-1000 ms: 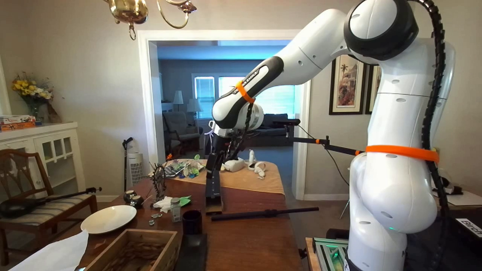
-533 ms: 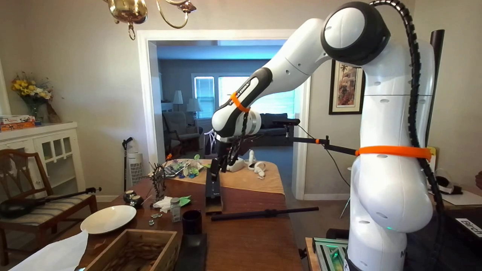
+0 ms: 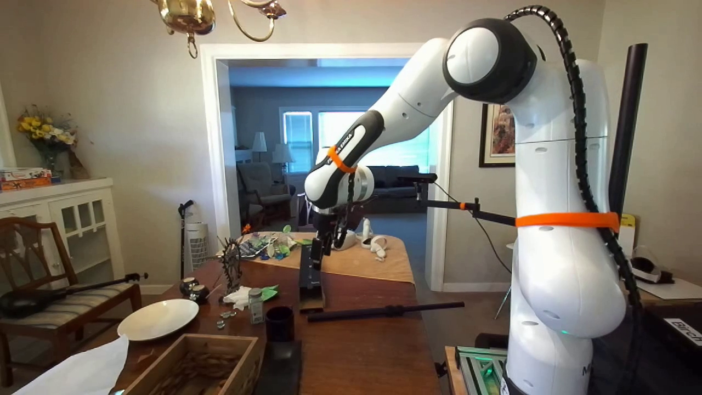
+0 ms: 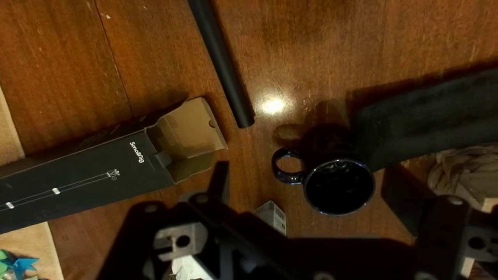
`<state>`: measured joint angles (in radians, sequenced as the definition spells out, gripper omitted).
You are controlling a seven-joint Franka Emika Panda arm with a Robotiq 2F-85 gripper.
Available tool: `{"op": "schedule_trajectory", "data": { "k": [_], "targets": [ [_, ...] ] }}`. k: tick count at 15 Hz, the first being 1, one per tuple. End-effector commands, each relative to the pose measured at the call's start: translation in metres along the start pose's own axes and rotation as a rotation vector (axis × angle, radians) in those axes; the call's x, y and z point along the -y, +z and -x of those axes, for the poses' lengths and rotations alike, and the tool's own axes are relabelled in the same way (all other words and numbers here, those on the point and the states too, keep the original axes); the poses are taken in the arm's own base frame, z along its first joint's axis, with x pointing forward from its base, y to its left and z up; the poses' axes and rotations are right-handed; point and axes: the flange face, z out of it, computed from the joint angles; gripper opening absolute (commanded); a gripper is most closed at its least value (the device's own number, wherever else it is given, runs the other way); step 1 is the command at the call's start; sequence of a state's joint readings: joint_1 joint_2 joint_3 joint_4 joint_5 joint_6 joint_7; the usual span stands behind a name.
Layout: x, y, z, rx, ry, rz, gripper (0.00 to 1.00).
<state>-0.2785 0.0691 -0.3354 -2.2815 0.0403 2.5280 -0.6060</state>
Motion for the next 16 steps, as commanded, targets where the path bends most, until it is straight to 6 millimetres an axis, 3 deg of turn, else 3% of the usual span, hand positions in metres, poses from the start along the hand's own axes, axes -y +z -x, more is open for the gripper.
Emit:
{"op": "schedule_trajectory", "data": {
  "k": [1, 5, 10, 16],
  "targets": [
    [-0.001, 0.011, 0.021, 0.072, 0.016, -0.008, 1.00],
    [-0.020, 0.043, 0.051, 0.091, 0.033, 0.025, 1.00],
    [-0.026, 0.070, 0.063, 0.078, -0.035, 0.033, 1.00],
    [-0.028, 0.064, 0.058, 0.086, -0.016, 0.033, 1.00]
  ]
}}
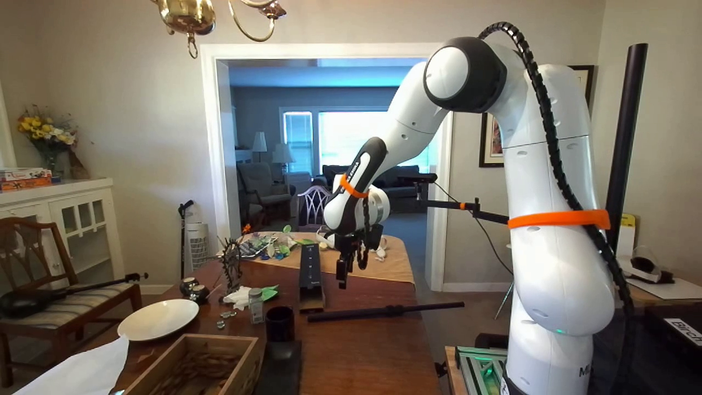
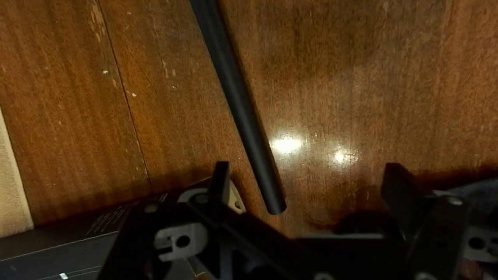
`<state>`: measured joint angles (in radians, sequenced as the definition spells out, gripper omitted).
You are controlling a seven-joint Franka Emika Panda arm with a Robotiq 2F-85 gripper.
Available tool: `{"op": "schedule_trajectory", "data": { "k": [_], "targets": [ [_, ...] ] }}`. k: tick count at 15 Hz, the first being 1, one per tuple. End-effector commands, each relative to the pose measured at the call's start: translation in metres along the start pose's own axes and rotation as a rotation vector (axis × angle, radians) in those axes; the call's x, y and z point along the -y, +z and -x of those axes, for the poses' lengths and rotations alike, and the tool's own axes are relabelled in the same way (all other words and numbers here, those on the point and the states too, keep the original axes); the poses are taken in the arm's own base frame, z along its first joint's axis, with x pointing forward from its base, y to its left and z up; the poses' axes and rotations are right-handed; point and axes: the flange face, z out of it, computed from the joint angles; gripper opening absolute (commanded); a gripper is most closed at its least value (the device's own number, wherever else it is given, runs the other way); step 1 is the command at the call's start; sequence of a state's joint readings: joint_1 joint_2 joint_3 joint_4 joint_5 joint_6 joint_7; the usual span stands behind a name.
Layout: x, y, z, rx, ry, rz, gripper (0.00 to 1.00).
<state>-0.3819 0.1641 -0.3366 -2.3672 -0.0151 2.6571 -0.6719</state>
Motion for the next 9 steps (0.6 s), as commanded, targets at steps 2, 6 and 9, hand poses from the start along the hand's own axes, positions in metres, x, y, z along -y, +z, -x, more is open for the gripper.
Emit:
{"op": "schedule_trajectory", "data": {
  "k": [2, 6, 9],
  "targets": [
    [0.000, -0.001, 0.000, 0.000, 0.001, 0.001, 1.00],
    [-0.008, 0.005, -0.010, -0.002, 0.052, -0.010, 1.00],
    [-0.032, 0.007, -0.027, -0.014, 0.103, -0.014, 1.00]
  ]
}}
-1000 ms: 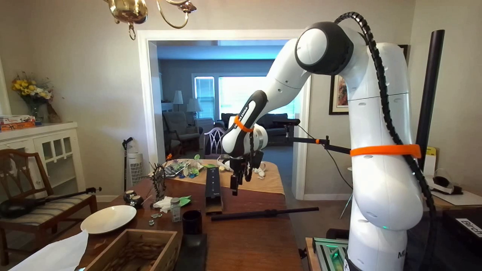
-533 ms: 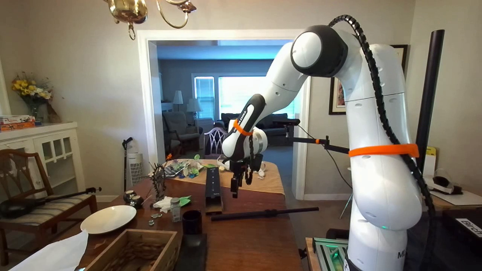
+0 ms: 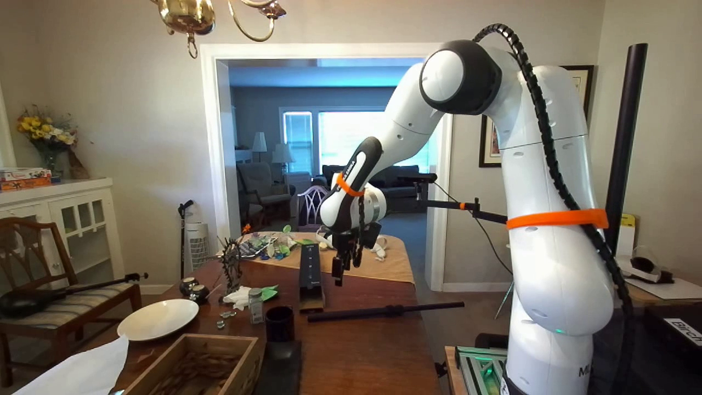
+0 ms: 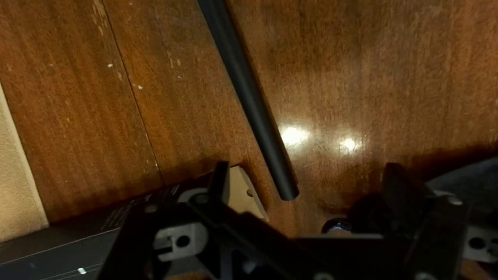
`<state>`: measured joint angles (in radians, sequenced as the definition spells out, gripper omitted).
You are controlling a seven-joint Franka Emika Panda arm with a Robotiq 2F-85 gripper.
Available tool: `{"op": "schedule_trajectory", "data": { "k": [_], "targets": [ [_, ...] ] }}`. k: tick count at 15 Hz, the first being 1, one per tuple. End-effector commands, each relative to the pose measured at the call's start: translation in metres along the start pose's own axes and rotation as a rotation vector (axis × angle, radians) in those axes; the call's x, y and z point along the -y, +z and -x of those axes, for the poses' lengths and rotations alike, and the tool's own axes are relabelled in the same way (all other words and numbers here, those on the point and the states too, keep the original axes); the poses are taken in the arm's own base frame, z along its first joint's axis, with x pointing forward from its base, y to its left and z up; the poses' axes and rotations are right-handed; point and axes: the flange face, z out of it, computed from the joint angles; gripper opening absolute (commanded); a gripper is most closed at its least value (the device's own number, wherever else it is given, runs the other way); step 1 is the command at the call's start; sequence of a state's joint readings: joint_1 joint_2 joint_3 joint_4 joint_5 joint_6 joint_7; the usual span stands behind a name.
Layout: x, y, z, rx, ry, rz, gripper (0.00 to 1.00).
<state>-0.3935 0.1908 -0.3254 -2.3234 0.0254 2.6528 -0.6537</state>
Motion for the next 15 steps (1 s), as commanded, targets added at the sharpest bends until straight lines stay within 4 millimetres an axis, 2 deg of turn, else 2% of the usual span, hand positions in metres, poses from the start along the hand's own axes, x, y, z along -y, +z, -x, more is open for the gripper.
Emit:
{"op": "schedule_trajectory", "data": {
  "k": [1, 8, 12, 15],
  "targets": [
    [-0.028, 0.007, -0.023, 0.005, 0.045, -0.022, 1.00],
    [-0.056, 0.035, -0.052, 0.070, -0.040, -0.075, 1.00],
    [-0.066, 0.049, -0.061, 0.022, -0.127, -0.065, 1.00],
    [-0.072, 0.052, -0.061, -0.032, -0.174, -0.090, 1.00]
  ]
}}
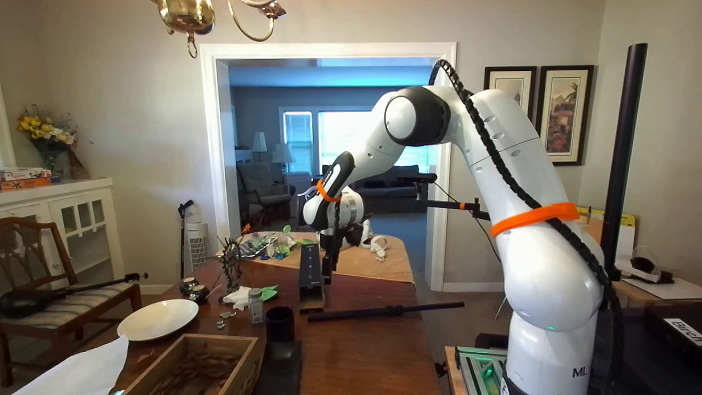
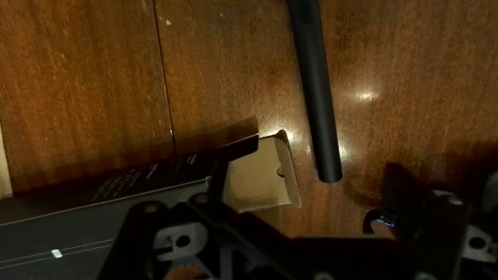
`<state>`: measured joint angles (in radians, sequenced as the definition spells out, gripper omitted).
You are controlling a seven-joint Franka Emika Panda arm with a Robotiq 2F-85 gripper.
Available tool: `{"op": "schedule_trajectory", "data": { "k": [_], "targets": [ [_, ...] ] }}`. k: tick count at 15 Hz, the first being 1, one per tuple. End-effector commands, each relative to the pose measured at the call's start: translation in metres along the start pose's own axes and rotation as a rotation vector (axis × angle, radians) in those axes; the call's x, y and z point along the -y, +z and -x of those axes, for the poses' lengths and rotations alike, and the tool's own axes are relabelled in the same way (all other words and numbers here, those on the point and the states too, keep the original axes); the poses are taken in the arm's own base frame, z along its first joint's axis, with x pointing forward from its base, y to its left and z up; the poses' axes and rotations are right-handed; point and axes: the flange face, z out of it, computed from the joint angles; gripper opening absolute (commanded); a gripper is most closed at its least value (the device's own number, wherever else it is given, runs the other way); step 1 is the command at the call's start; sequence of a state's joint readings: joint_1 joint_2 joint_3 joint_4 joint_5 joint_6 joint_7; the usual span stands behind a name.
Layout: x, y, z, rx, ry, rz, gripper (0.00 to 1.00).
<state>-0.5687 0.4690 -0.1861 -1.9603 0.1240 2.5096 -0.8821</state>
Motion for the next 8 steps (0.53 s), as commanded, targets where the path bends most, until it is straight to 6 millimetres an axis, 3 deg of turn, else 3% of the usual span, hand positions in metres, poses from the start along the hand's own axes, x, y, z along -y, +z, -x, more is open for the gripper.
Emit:
{"op": "schedule_trajectory", "data": {
  "k": [1, 8],
  "targets": [
    [-0.0113, 0.0073, -0.0014, -0.068, -0.061, -0.029, 1.00],
    [-0.0105, 0.0025, 0.0003, -0.056, -0.063, -0.027, 1.00]
  ]
}}
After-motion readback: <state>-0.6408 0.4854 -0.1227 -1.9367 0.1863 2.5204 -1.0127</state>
